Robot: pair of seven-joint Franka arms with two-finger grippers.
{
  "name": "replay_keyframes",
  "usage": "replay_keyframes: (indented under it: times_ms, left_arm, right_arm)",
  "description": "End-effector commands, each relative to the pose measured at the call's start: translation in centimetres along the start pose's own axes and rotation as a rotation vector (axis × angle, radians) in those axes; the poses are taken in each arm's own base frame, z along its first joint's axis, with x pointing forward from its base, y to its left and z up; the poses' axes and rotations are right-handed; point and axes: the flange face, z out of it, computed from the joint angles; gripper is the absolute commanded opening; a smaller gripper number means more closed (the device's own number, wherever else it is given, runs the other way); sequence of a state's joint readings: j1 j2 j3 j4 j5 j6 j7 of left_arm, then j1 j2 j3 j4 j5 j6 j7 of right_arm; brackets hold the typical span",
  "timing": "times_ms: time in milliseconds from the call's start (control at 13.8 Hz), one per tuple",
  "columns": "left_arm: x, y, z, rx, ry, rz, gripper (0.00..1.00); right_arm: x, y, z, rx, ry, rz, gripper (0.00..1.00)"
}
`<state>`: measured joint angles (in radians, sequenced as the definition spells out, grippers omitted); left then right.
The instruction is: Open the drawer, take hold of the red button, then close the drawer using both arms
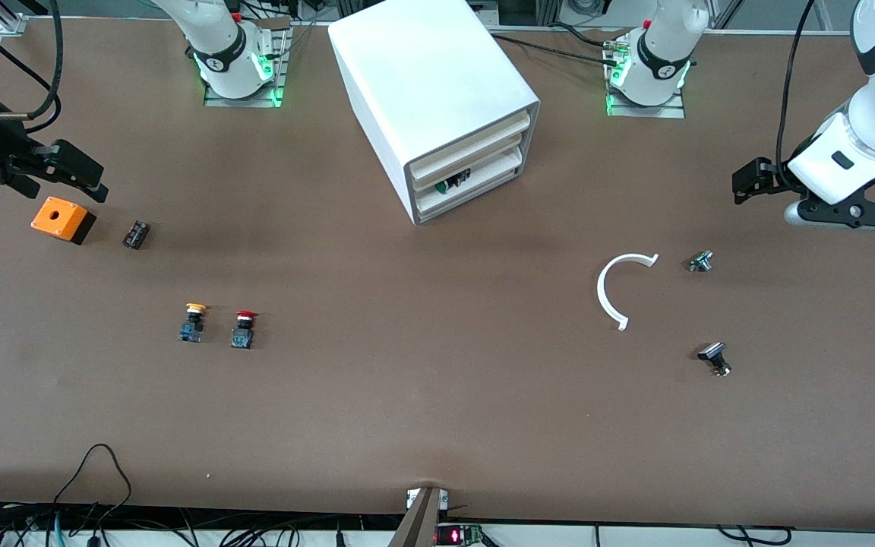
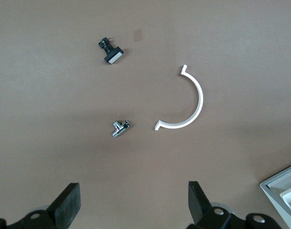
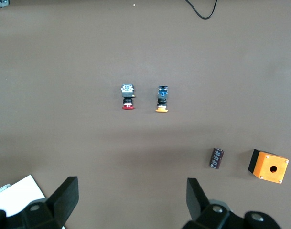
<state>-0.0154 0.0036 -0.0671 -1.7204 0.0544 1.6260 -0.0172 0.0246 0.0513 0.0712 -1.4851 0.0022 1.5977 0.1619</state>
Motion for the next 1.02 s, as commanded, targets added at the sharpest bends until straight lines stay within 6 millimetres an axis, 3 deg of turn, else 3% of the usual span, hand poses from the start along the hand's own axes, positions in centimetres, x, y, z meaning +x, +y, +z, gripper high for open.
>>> replay_keyframes:
  times_ms: [0,363,943]
  left_arm:
    - [-1.2,1.7,-1.0,-0.012,0.019,-0.034,0.99]
    - [-0.3,0.8,-1.0,-0.015,0.013,-0.069,0.99]
    - [0.7,1.3,-1.2,-0.018,0.023,-0.071,0.99]
  right_arm:
    - [-0.3,-0.1,-0.6,-0.004,-0.001,0.017,1.00]
    - [-0.4,-0.1,-0.7,-0.006,-0.001,0.007,1.00]
    - [-0.4,0.1,-0.8,-0.007,0.001,0.004,1.00]
